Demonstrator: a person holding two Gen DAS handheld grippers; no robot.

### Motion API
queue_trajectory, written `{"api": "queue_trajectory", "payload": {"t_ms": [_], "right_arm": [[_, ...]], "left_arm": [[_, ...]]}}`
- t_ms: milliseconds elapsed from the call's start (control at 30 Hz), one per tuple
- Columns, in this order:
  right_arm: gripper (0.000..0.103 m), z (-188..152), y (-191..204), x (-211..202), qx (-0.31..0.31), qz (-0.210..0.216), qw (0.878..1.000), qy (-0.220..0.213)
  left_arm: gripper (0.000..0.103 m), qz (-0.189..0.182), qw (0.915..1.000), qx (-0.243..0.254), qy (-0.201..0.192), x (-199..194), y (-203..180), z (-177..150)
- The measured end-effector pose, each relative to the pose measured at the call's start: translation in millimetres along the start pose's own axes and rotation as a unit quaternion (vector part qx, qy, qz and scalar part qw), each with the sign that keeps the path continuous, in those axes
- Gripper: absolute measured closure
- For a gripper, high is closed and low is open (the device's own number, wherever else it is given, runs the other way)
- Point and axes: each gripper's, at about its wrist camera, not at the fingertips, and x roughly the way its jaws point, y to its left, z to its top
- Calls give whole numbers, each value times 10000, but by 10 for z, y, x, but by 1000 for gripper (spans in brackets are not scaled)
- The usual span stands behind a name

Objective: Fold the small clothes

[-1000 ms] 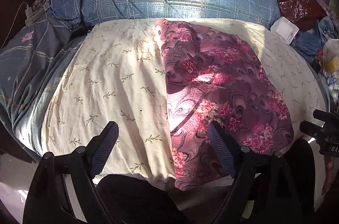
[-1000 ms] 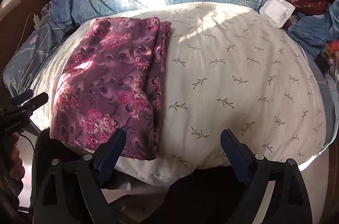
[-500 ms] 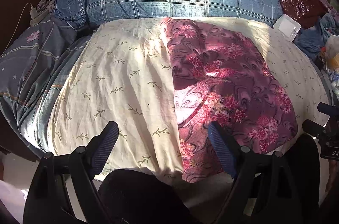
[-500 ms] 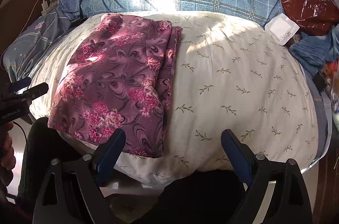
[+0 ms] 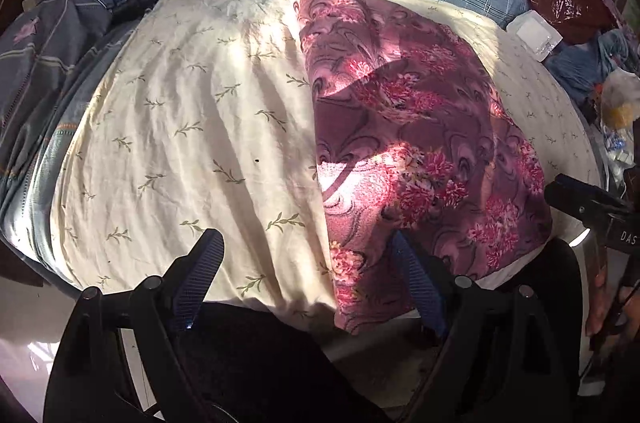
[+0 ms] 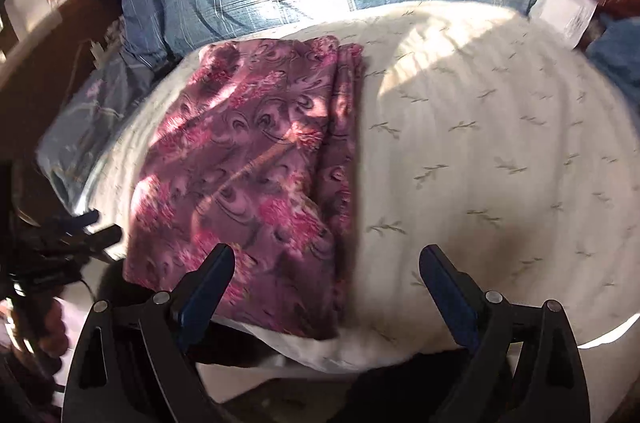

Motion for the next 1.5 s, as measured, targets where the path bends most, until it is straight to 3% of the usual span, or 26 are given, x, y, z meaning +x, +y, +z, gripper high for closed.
{"api": "queue_trajectory", "payload": {"t_ms": [67,100,133,233,300,367,433,533,633,833,900,1000,1033,1067,1167,1233,1367,1433,1500], "right_arm": [[22,19,-26,142,55,198,9998,74],[57,32,-29,211,41,397,9991,169],[81,53,-18,259,29,442,9986,289],[88,83,-17,93,-73,668,9976,-141],[89,72,-93,103,-21,654,9977,-159],[87,36,-189,278,16,503,9986,131],[80,46,-216,304,113,575,9980,230],[74,225,-188,134,212,653,9976,78],[64,541,-135,3,239,875,9951,-387],[63,1216,59,341,24,690,9958,-603],[63,1380,33,469,156,813,9943,-667],[63,1512,-43,754,207,592,9961,-621],[65,1514,-79,900,178,377,9982,-421],[70,1512,-139,1046,168,270,9994,-158],[71,1549,-156,995,63,415,9990,-180],[66,1604,-128,867,45,564,9977,-368],[66,1739,-33,752,19,829,9945,-638],[66,1777,21,841,-60,781,9951,-603],[68,1771,32,1003,-131,623,9969,-469]], "left_arm": [[16,-42,9999,-23,137,100,-18,55],[16,-90,9997,-67,204,128,-21,78],[16,-197,9994,-134,232,127,-21,96],[16,-433,9987,-245,89,51,-21,130],[16,-162,9996,-152,162,131,-36,139],[16,-75,9988,-96,470,306,-20,122],[16,-308,9973,-250,615,333,42,109],[16,-788,9951,-487,335,106,179,229],[16,-1214,9895,-777,93,-19,286,573],[16,-1376,9843,-1089,186,364,225,1367],[16,-1233,9870,-1010,191,540,155,1547],[16,-483,9954,-766,304,891,134,1633],[7,-566,9939,-840,440,1039,191,1616],[5,-644,9936,-879,294,1027,264,1584],[6,-761,9939,-769,204,855,279,1616],[6,-1076,9907,-822,-127,631,310,1676],[6,-1251,9872,-876,-450,515,306,1955],[6,-1083,9900,-842,-318,712,290,2066],[6,-579,9957,-717,-44,1040,291,2130]]}}
